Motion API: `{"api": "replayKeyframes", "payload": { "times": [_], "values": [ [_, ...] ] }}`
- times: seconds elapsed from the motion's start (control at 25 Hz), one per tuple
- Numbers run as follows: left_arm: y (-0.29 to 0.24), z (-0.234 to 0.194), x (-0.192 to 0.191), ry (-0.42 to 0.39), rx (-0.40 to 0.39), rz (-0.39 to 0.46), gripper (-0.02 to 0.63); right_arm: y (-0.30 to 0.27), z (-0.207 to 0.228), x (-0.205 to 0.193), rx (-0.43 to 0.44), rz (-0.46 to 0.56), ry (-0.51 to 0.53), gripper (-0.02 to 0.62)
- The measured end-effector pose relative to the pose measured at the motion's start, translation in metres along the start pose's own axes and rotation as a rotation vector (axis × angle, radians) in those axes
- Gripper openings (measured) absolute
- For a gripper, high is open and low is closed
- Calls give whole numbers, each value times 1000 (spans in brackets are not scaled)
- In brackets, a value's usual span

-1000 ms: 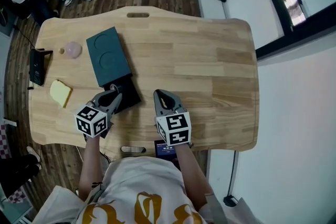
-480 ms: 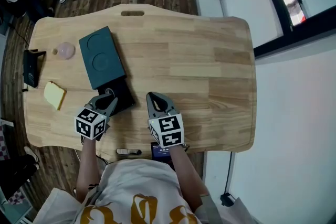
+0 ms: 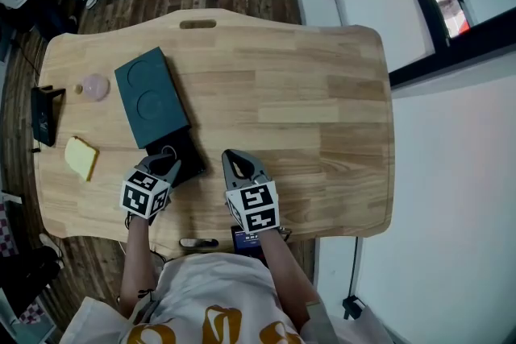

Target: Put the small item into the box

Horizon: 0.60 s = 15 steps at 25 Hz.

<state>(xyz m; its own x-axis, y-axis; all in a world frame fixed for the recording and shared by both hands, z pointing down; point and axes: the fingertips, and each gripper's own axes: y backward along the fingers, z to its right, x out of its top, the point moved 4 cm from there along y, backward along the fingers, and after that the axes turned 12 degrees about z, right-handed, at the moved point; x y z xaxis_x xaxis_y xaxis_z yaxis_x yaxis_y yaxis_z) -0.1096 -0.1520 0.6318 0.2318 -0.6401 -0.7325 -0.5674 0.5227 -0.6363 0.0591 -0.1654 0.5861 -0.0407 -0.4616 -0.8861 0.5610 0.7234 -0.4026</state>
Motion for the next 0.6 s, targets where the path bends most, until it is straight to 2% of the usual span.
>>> {"api": "replayKeyframes", "payload": {
  "times": [0.32,0.52,0.6],
  "values": [
    [-9,2,-4,-72,-13,-117,41,-2,2,-8,-7,-18,-16,5],
    [-20,7,1,-174,-31,-191,41,-4,5,-10,-10,-25,-19,4],
    [-22,9,-2,-182,-39,-224,41,-5,6,-9,-10,-27,-18,5]
  ]
}}
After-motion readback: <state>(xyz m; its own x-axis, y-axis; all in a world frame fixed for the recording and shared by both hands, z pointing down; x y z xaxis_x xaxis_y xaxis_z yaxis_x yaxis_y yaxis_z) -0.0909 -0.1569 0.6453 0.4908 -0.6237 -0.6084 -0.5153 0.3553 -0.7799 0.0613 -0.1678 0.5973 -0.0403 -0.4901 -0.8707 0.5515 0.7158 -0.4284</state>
